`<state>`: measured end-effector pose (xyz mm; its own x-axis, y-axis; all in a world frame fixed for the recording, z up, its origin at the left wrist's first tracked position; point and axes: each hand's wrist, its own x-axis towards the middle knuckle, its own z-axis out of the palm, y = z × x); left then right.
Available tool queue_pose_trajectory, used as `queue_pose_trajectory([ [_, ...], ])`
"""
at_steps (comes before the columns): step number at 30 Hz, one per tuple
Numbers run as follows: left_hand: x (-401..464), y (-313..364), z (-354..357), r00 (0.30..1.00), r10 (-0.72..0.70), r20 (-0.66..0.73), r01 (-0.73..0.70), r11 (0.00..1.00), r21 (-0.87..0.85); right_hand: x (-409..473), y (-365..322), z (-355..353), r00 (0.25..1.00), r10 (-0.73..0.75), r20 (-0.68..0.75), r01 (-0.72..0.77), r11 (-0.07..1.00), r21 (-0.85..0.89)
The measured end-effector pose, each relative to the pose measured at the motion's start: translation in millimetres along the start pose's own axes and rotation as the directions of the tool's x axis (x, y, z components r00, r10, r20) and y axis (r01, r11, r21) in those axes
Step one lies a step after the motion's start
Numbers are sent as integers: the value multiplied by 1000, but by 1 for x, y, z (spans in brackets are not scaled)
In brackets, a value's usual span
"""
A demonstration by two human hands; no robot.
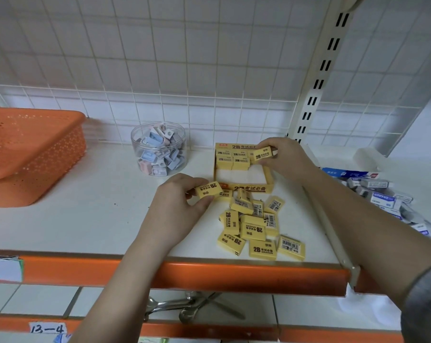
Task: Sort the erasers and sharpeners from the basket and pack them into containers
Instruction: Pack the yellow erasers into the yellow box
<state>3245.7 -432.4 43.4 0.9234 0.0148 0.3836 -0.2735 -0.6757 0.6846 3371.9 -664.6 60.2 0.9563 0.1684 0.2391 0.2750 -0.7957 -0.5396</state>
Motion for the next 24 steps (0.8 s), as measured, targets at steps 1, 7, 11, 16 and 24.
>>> queue_pose_trajectory([
  [1,0,0,1,1000,0,2,0,1000,1,1,1,0,1000,13,2,-13,999,-38],
  [7,4,-1,3,1000,10,11,-9,1000,-8,9,0,5,996,61,58,-44,967,-249],
  [11,6,-5,4,1000,-23,-4,23,1000,4,16,0,16,989,133,59,-117,967,-229],
  [16,7,-10,2,1000,-13,-13,13,1000,10,9,-4,21,993,84,79,-57,952,-299],
  [24,11,-11,3,1000,-22,-8,22,1000,-22,6,-1,25,1000,1,10,4,885,-466],
])
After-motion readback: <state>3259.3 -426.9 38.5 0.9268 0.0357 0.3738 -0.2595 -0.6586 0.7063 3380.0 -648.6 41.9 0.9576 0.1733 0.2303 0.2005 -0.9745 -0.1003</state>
